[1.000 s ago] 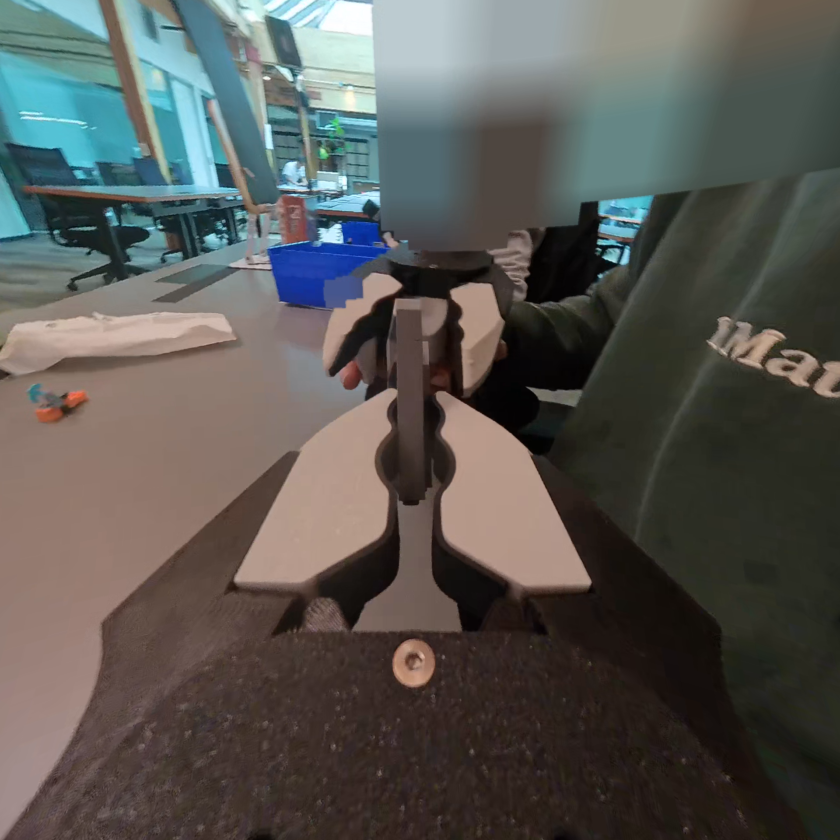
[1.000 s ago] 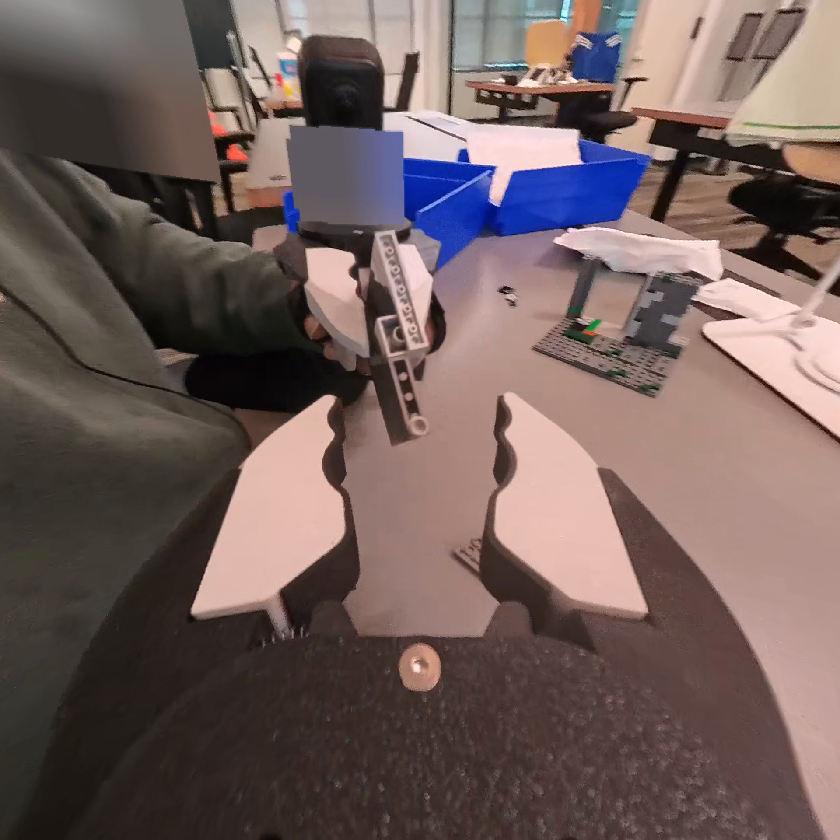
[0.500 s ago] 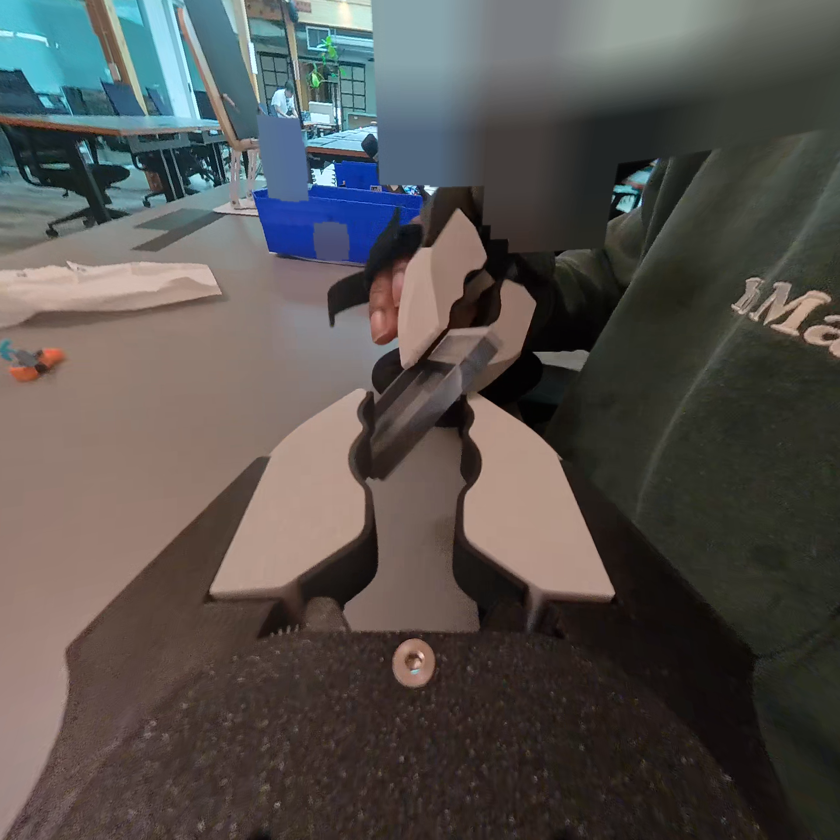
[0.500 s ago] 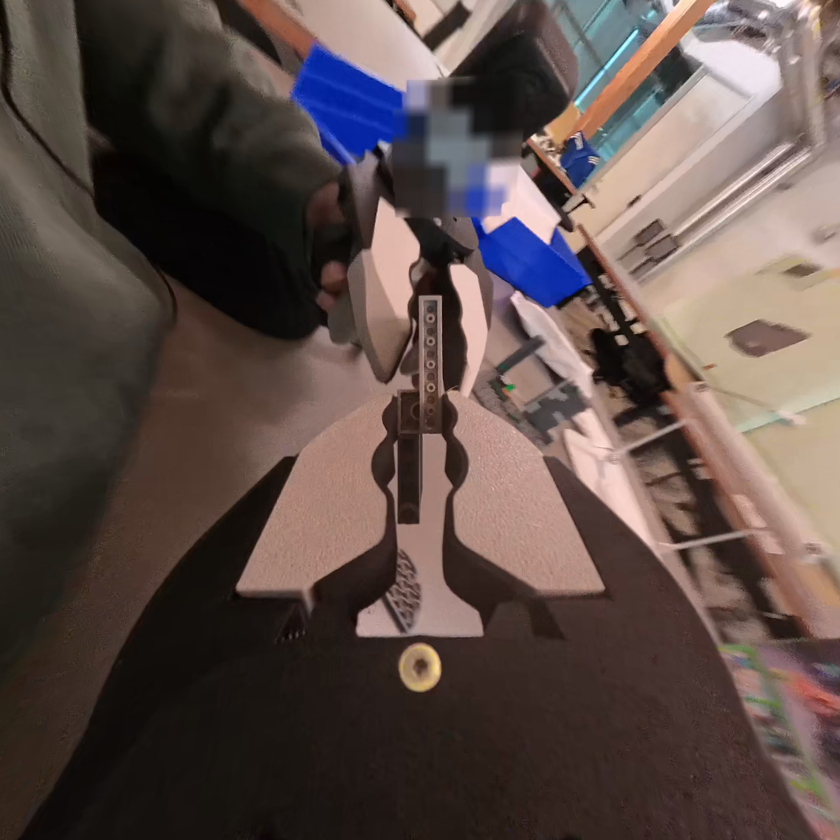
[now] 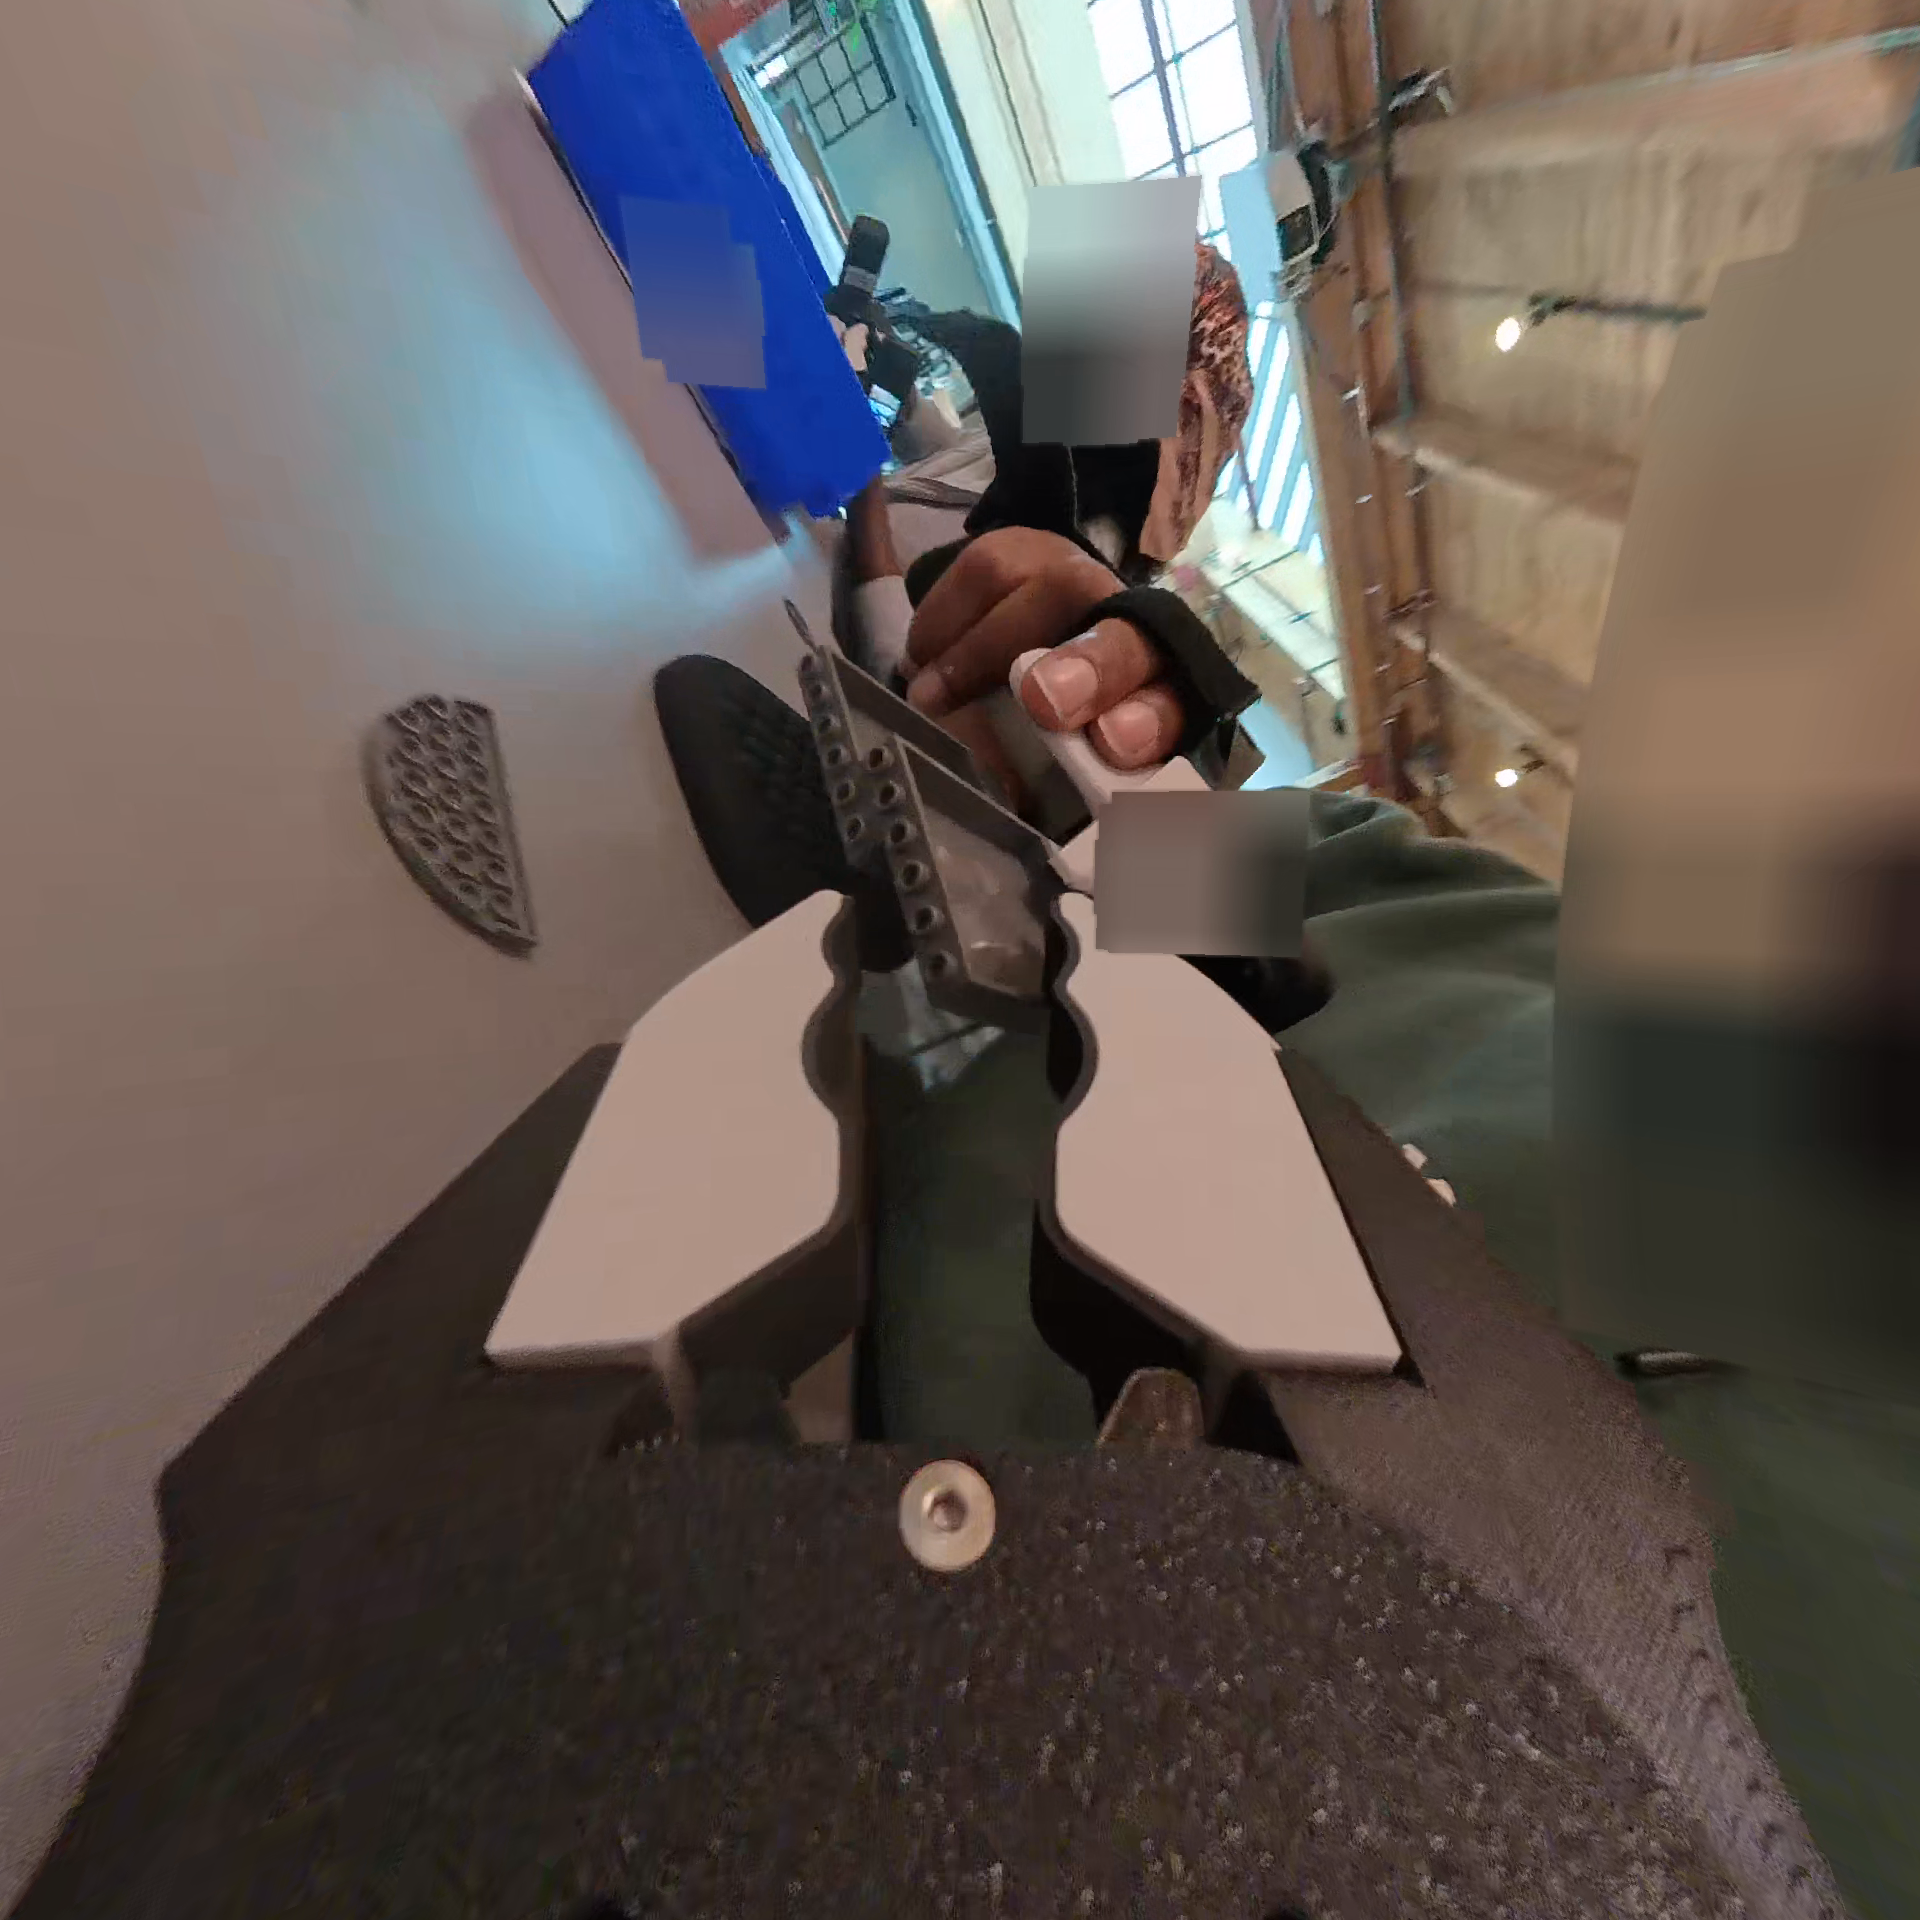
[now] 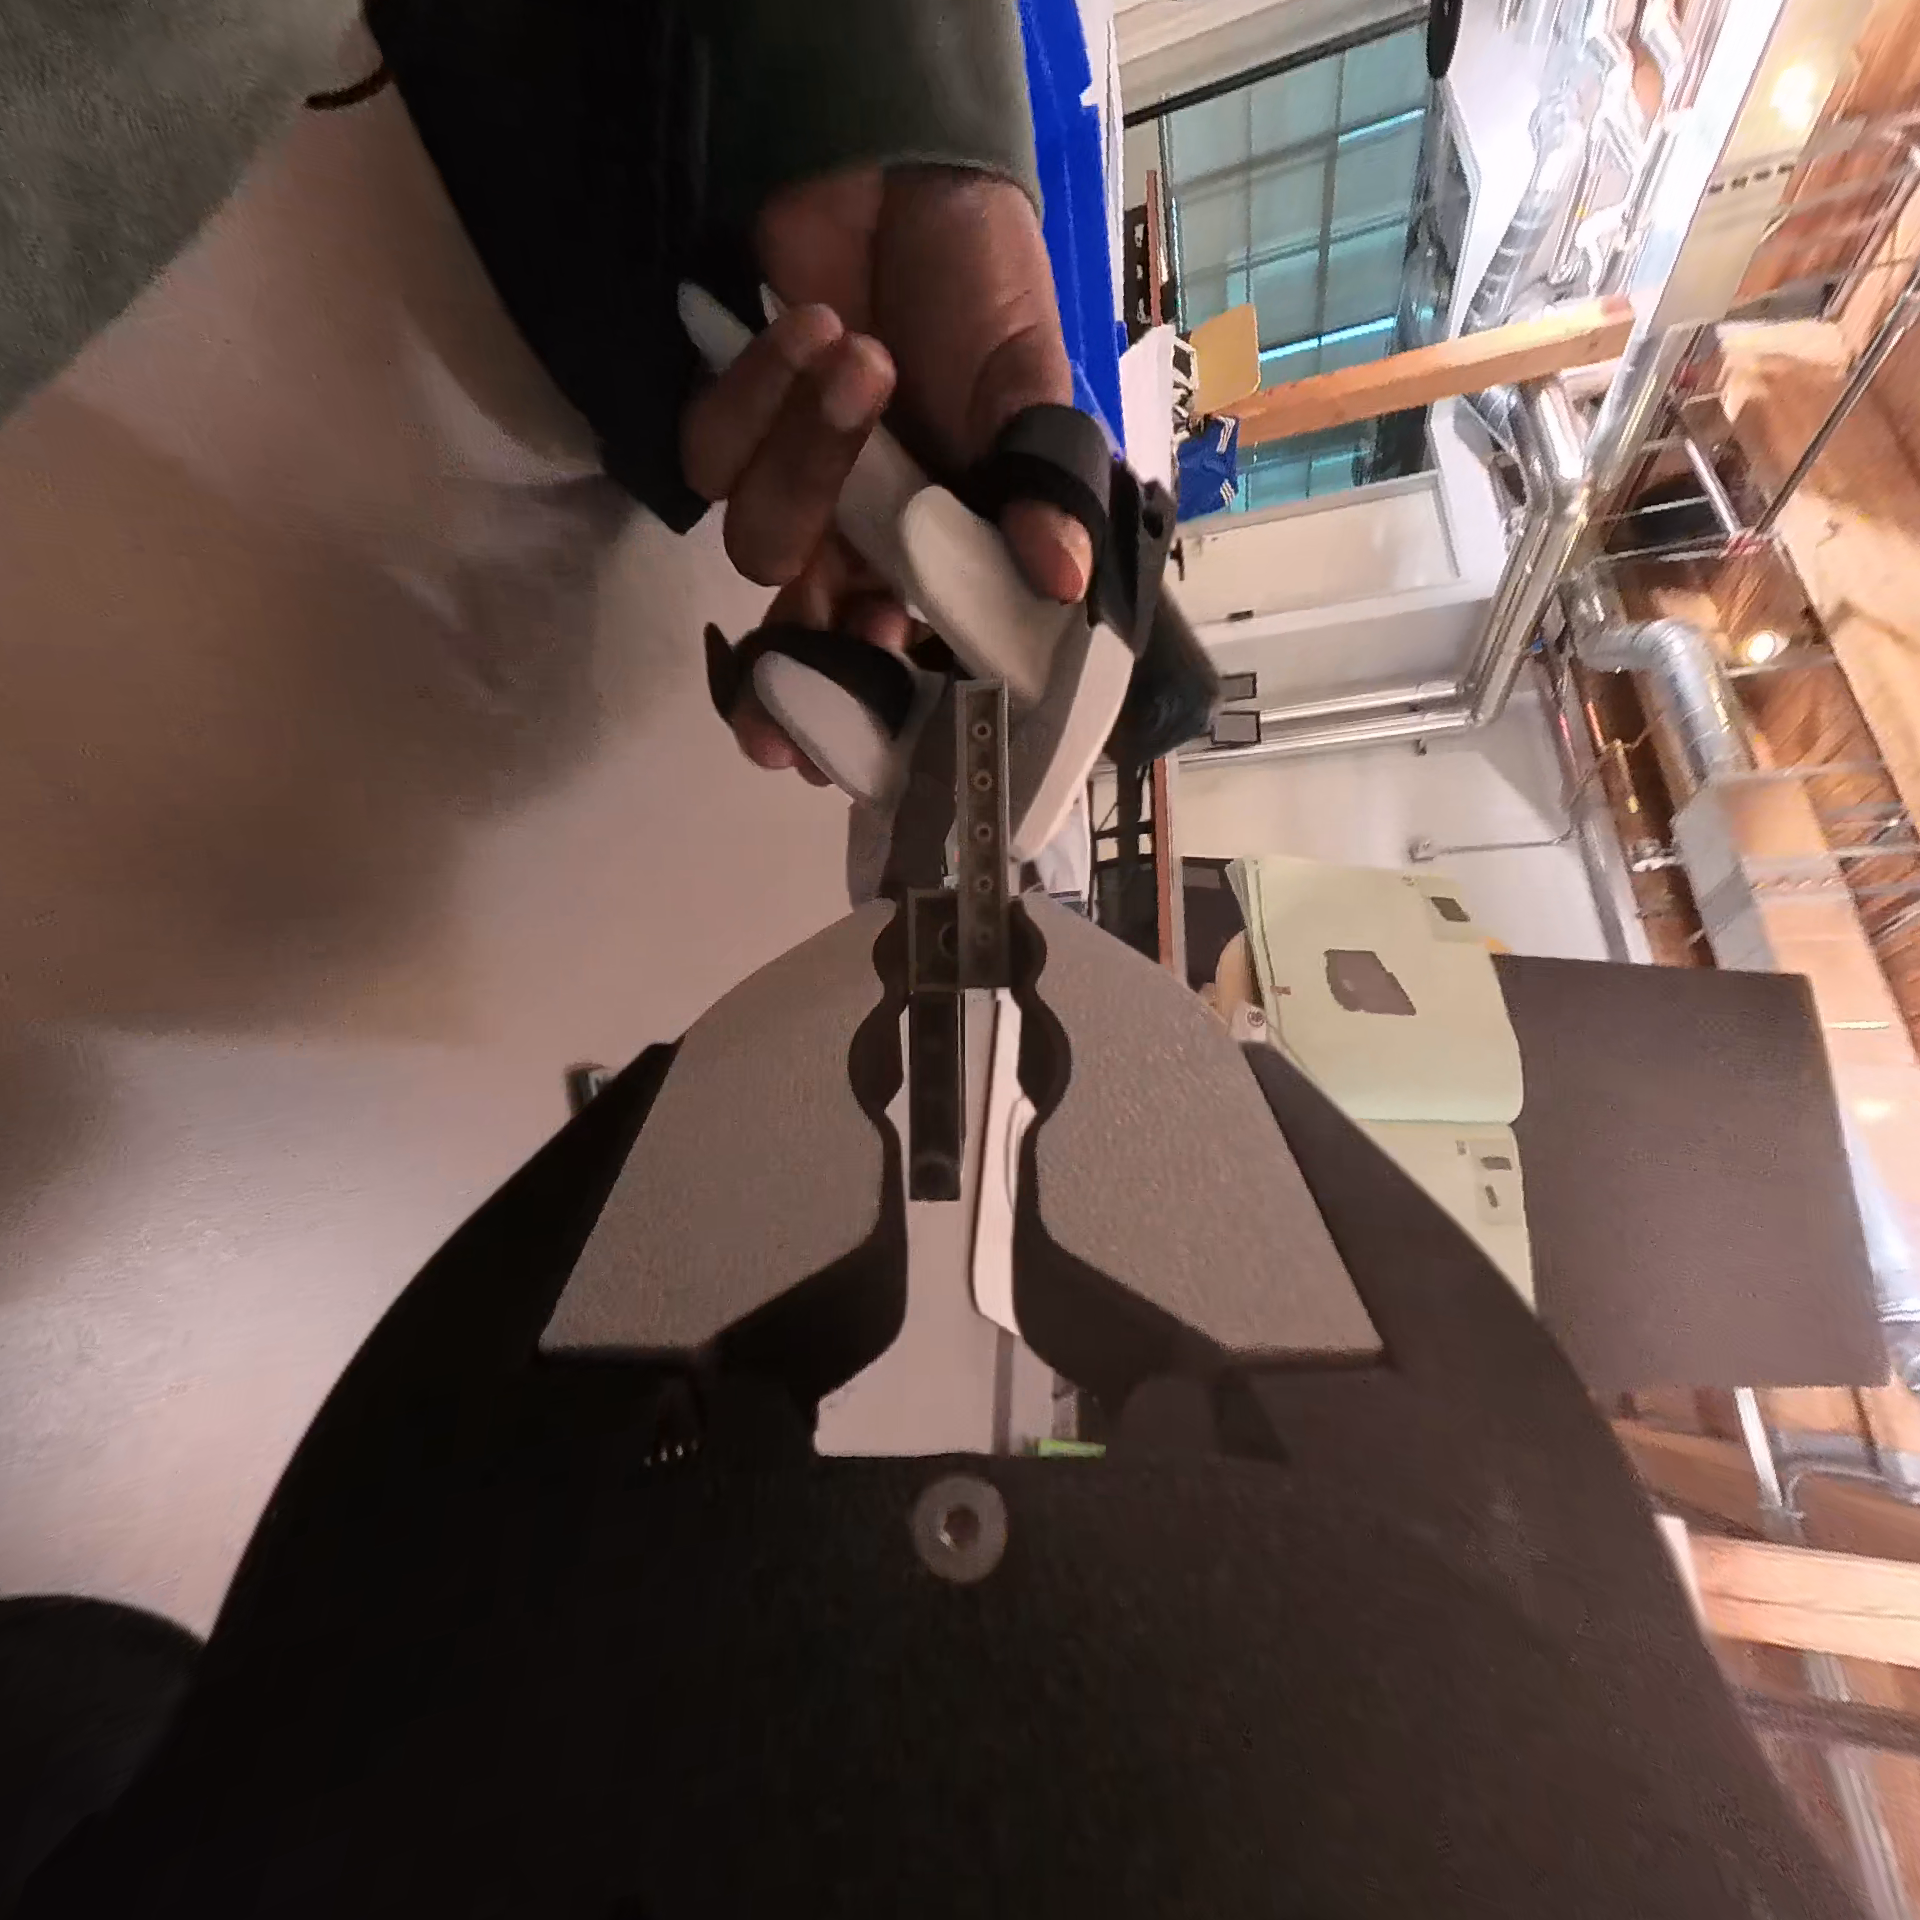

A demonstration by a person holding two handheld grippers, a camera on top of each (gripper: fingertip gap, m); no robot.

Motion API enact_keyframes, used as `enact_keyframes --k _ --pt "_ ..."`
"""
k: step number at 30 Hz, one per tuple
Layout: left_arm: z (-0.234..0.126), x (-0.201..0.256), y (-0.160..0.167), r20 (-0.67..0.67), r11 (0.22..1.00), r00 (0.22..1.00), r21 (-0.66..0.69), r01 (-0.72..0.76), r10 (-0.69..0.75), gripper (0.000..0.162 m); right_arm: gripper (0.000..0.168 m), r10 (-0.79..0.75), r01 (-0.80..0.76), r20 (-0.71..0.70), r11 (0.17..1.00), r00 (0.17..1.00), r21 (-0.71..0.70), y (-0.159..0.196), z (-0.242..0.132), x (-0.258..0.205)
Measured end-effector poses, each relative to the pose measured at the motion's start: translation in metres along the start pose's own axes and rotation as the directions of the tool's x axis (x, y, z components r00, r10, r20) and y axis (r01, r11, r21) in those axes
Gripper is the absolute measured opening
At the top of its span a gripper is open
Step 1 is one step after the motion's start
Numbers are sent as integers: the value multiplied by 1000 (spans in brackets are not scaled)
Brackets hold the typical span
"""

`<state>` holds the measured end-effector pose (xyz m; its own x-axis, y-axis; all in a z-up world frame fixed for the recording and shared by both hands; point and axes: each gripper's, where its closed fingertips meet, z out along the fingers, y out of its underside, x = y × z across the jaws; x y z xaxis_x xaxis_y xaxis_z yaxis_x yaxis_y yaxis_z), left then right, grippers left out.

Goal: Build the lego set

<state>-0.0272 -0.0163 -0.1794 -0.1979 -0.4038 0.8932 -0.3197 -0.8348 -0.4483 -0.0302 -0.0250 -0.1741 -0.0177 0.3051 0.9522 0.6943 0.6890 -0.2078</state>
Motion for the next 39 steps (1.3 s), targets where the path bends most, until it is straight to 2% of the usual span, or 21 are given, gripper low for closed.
enact_keyframes --k 2,6,10,12,14,17,20,22,25,29,33,37,39 --pt "3 1 1 -19 999 999 1 40 -40 20 17 -14 14 9 1000 1000 -4 3 2 -3" --pt "3 -11 -6 16 997 997 37 74 -74 16 18 66 -66 8 998 998 -11 15 5 -7" --pt "-7 -28 -24 102 994 993 99 42 -52 3 25 304 -305 42 952 952 -2 29 5 -12" --pt "-17 -39 -33 189 994 982 108 -21 0 3 28 483 -483 92 875 871 -21 38 1 -16" --pt "-28 -49 -38 295 989 950 76 -128 100 3 30 660 -660 173 748 731 -70 48 -5 -23" --pt "-38 -54 -40 409 958 871 -28 -284 270 3 31 800 -773 288 591 526 -229 66 -17 -40" --pt "-45 -60 -41 496 904 762 -136 -405 416 3 37 859 -753 363 498 360 -430 84 -27 -61" --pt "-46 -63 -40 515 875 714 -187 -446 474 3 39 852 -703 406 510 331 -495 92 -28 -71" --pt "-47 -64 -39 531 840 659 -239 -487 533 3 38 817 -645 459 565 349 -515 97 -20 -75" --pt "-51 -65 -38 553 784 568 -314 -535 609 3 40 837 -612 495 523 235 -593 104 -5 -79" --pt "-60 -64 -44 574 783 554 -294 -548 603 3 46 832 -579 538 507 136 -639 102 8 -83" --pt "-68 -64 -51 591 795 563 -252 -552 578 3 42 799 -522 574 573 180 -632 99 18 -83" --pt "-70 -64 -52 591 796 565 -246 -553 576 3 26 782 -505 596 594 180 -627 95 19 -84"
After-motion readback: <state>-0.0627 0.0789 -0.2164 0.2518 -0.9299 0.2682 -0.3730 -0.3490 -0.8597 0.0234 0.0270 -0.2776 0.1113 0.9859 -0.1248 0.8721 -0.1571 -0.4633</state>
